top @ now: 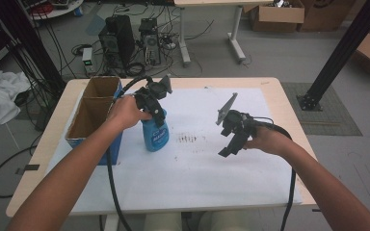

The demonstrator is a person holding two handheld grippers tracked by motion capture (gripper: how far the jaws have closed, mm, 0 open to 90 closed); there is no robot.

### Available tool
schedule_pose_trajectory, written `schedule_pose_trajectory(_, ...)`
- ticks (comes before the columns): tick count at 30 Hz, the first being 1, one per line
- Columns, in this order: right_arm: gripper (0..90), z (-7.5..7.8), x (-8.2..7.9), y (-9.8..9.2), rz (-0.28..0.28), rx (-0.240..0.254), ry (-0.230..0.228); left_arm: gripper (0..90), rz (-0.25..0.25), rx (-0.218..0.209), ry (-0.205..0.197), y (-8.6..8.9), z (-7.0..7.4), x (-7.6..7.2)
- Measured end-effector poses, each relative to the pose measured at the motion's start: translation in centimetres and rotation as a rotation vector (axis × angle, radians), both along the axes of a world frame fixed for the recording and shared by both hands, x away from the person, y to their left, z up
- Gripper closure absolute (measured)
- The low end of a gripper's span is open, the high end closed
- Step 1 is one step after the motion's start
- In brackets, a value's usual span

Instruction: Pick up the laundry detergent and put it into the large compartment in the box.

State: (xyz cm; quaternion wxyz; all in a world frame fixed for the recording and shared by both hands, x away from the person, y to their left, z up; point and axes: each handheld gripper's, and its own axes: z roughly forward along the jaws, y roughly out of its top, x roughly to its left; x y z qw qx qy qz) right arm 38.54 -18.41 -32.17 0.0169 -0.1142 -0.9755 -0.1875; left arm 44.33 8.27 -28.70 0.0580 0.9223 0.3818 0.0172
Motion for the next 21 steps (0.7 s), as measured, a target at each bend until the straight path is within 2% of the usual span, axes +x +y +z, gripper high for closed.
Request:
schedule_pose_trajectory(10, 18.4, -0.1, 0.1, 0.0, 0.0, 0.001, 0.004, 37.9, -0.025, 0.015, -0.006, -0.3, 0.3, -0.3)
schedule_pose_trajectory(13, 18.4, 0.0, 0.1, -0.1, -0.003, 0.003, 0.004, 37.9, -0.016, 0.006, 0.002, -0.3, 0.6, -0.3)
schedule_pose_trajectory(17, 18.4, 0.0, 0.0, -0.2, 0.0, 0.002, 0.001, 37.9, 0.019, -0.022, -0.004, 0.2, 1.9, -0.4)
schedule_pose_trajectory(18, 18.4, 0.1, 0.0, -0.3, -0.001, 0.002, 0.0, 37.9, 0.034, -0.023, -0.022, 0.4, 2.8, -0.5)
schedule_pose_trajectory(19, 18.4, 0.1, 0.0, -0.3, -0.001, 0.002, 0.0, 37.9, 0.034, -0.023, -0.022, 0.4, 2.8, -0.5)
schedule_pose_trajectory(21, 18.5, 0.1, -0.1, -0.3, -0.002, 0.005, 0.001, 37.9, 0.048, -0.017, -0.032, 0.6, 3.8, -0.7)
